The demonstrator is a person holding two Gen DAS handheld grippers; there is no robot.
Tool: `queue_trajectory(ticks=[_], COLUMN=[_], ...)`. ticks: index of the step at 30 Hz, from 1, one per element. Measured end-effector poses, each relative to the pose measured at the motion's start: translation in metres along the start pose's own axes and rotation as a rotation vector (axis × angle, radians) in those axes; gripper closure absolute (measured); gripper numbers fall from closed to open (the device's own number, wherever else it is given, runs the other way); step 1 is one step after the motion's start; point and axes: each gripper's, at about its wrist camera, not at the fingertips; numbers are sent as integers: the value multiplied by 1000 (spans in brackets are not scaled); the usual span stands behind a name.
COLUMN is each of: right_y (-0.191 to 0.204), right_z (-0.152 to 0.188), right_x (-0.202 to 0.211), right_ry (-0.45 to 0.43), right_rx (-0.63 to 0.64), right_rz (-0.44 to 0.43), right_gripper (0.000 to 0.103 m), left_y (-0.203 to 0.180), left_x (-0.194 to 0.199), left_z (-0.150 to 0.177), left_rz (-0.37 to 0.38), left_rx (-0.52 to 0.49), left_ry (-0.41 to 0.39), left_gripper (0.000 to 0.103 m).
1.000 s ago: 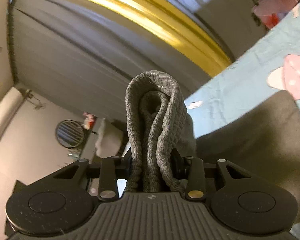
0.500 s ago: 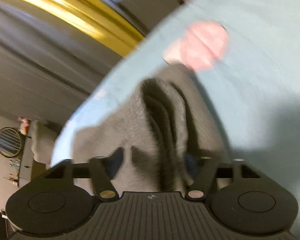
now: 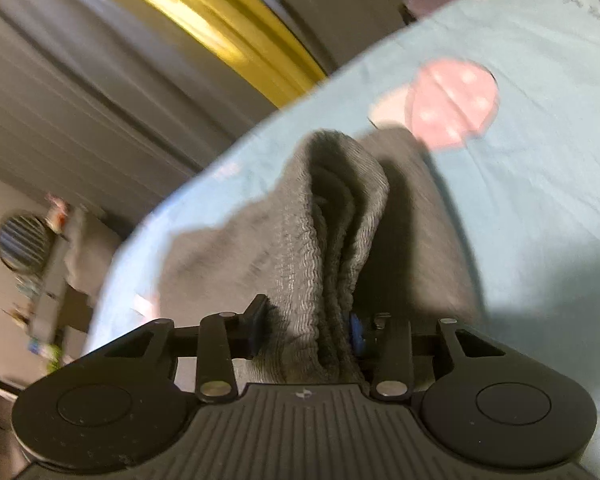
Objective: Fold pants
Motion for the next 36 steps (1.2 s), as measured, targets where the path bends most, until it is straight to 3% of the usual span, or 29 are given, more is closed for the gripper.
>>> queue_trajectory(ticks=[6,11,14,16,17,18,21,24,27,29,30,31,32,34,36], right_y=[36,37,30,23,20,16,1,-10,-16,-17,-19,-19,-18,-21,-34], right_z=[-17,-32,-35,-31,-29,-26,-20,-14,-9,-4,-4,-1,1,3,-2], right_x=[26,35,37,35,34,32,25,23,24,19,15,10,8,9,12], right_ry=[-92,-125,-132,-122,-120,-114,-98,-99,-105,-85,-60,-39,-43,-67,-34], right_rx=[-13,-84,-85,-76,-62,-50,-55,-62,-35,18,47,106,174,243,186], right_rz=[-137,-199,-174,-139,-114,-95,-60,-30,-3,45,85,191,295,370,272], right_gripper=[65,66,66,66,66,66,66,66,66,60,59,54,35,10,7], left_y=[-2,6,16,26,34,41,49,47,47,48,48,50,53,55,59], left_x=[-4,0,6,9,10,12,22,29,32,34,35,38,43,52,64], left_z=[0,1,2,1,1,0,1,1,-1,-2,-2,-2,-2,-1,-7], left_rz=[-19,-30,-5,-11,17,50,84,102,99,82,59,39,29,3,48], left_rx=[-14,33,83,141,182,214,240,211,194,182,180,182,186,202,200], left_ry=[16,-11,-43,-57,-62,-73,-132,-169,-161,-131,-113,-104,-105,-144,-222], left_gripper=[8,11,29,50,53,62,70,72,72,70,61,52,47,22,15])
Point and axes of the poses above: each gripper's, at about its wrist camera, not at the fingertips, and x roughly against the way its jaws point, y to its left, z to its underside, and after that the axes turned 2 degrees about -z, right-handed
